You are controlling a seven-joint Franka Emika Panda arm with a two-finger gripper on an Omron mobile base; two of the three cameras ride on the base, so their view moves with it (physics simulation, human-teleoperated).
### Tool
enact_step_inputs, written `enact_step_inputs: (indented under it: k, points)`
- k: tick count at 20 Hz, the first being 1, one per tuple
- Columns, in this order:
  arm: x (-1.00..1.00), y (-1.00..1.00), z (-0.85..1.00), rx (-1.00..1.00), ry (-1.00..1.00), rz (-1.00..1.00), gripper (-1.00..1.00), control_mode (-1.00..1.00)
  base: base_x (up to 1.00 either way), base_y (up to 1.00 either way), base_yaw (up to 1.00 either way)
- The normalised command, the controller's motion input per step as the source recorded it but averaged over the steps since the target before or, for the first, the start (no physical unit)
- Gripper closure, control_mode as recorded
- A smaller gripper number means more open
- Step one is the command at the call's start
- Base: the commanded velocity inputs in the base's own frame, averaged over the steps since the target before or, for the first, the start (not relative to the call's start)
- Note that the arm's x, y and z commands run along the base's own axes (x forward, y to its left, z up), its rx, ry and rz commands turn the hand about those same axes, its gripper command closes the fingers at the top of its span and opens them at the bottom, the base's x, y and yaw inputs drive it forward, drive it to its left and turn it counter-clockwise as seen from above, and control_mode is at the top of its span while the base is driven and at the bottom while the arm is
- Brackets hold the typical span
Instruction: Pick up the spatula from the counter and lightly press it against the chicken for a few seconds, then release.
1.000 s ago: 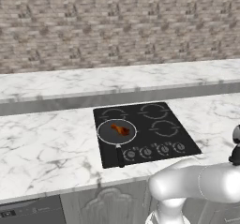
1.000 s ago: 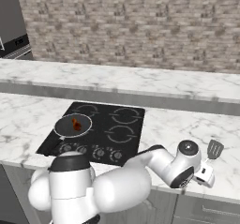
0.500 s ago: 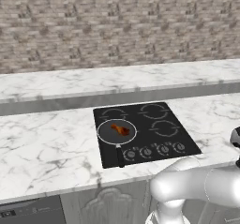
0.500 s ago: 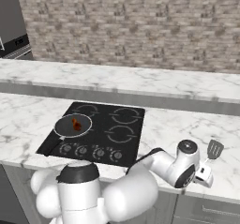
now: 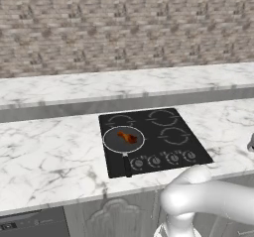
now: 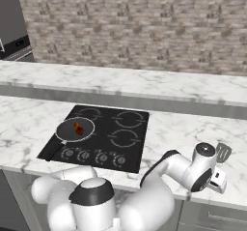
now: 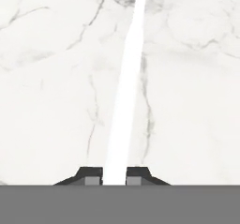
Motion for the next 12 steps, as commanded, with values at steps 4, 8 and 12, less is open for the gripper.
enact_step_inputs:
  k: [4, 8, 12]
  points:
    - [0.00, -0.04, -0.06, 0.05, 0.00, 0.01, 1.00, -1.00, 0.00, 0.00, 0.00]
    - [-0.22, 0.01, 0.00, 0.02, -0.02, 0.05, 1.00, -1.00, 0.00, 0.00, 0.00]
    - [-0.49, 0.13, 0.01, 0.00, -0.11, 0.07, 1.00, -1.00, 0.00, 0.00, 0.00]
